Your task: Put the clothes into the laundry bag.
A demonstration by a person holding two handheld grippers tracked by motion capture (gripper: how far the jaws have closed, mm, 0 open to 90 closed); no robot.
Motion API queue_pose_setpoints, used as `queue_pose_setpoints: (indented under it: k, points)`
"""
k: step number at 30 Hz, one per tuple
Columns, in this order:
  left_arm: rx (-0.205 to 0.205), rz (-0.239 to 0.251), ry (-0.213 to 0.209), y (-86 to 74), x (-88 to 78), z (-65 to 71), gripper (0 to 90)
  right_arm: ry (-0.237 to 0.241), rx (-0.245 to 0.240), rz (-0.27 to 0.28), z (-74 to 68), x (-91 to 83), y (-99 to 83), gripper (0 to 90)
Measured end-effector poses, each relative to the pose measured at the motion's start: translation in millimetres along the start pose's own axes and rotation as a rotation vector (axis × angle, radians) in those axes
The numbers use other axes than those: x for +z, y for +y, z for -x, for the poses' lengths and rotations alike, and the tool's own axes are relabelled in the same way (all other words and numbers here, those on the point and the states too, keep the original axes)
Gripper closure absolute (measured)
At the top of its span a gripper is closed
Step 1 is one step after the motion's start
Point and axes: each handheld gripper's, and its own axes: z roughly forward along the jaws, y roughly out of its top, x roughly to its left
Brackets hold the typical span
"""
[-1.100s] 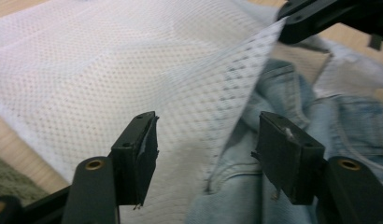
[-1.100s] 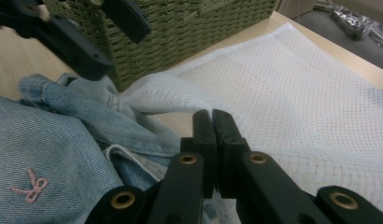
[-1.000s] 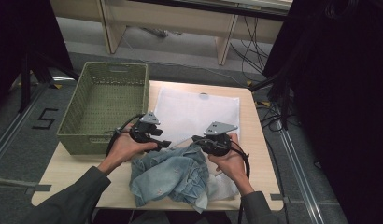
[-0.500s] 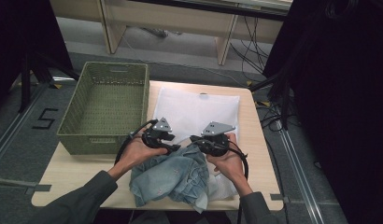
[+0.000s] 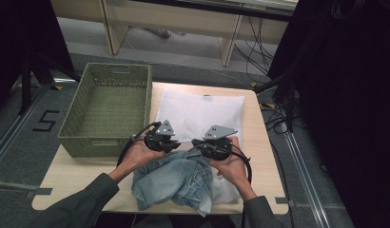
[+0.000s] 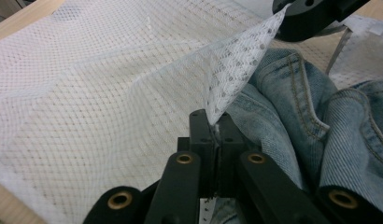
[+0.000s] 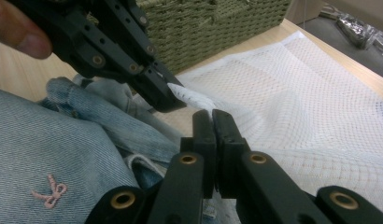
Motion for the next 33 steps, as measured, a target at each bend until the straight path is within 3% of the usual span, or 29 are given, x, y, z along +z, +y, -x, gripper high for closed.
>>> queue_pose_setpoints:
  k: [3,5,6,7,11,13,14,15,17,20,24,26,28,30,32,33]
  points:
    - [0.033,-0.019,-0.006,1.5,-5.7,-2.2,87.7,0.007,-0.008,0.000,-2.7,0.2,0.3,89.8]
    - [0.028,-0.023,-0.009,1.4,-8.4,-2.8,87.7,0.017,-0.009,-0.016,-6.0,-0.3,0.2,89.7]
    - [0.051,-0.032,-0.013,1.7,-10.0,-4.7,87.7,0.025,-0.028,-0.009,-6.9,0.8,0.2,89.3]
    - [0.047,-0.031,-0.012,1.5,-10.7,-5.3,87.7,0.028,-0.043,-0.012,-8.0,1.3,0.4,88.3]
    - [0.053,-0.029,-0.025,1.1,-10.2,-8.0,87.7,0.068,0.014,-0.003,-16.8,0.1,4.0,69.7]
    - [0.033,-0.030,-0.029,0.8,-10.3,-8.3,87.7,0.113,0.028,0.002,-25.4,-2.4,8.5,61.4]
    - [0.056,-0.032,-0.033,1.1,-11.0,-10.7,87.7,0.126,0.006,0.006,-29.2,-2.7,10.7,57.6]
    - [0.031,-0.030,-0.033,0.4,-11.3,-10.1,87.7,0.148,-0.011,0.004,-33.6,-2.3,12.7,54.6]
    - [0.037,-0.026,-0.038,0.2,-12.3,-12.1,87.7,0.188,-0.029,-0.006,-42.9,0.9,13.8,50.7]
    - [0.026,-0.025,-0.043,-0.1,-12.2,-12.4,87.7,0.219,-0.067,-0.048,-57.0,11.6,11.7,44.1]
    - [0.015,-0.015,-0.051,-0.1,-11.1,-12.5,87.6,0.235,-0.096,-0.059,-67.9,26.8,12.7,36.1]
    - [0.048,-0.034,-0.056,0.2,-12.7,-15.3,87.6,0.266,-0.101,-0.074,-74.4,34.9,13.5,34.2]
    - [0.023,-0.025,-0.052,-0.6,-12.5,-14.5,87.6,0.289,-0.119,-0.129,-81.9,45.7,9.7,30.4]
    - [0.021,-0.014,-0.052,-0.8,-12.8,-14.5,87.6,0.285,-0.138,-0.185,-88.4,52.2,1.2,36.8]
    - [0.020,-0.015,-0.055,-0.8,-13.5,-14.4,87.6,0.267,-0.193,-0.236,-89.3,54.0,-3.9,55.2]
    - [0.012,-0.017,-0.055,-1.2,-13.9,-13.6,87.6,0.261,-0.224,-0.236,-87.3,54.9,-4.6,67.4]
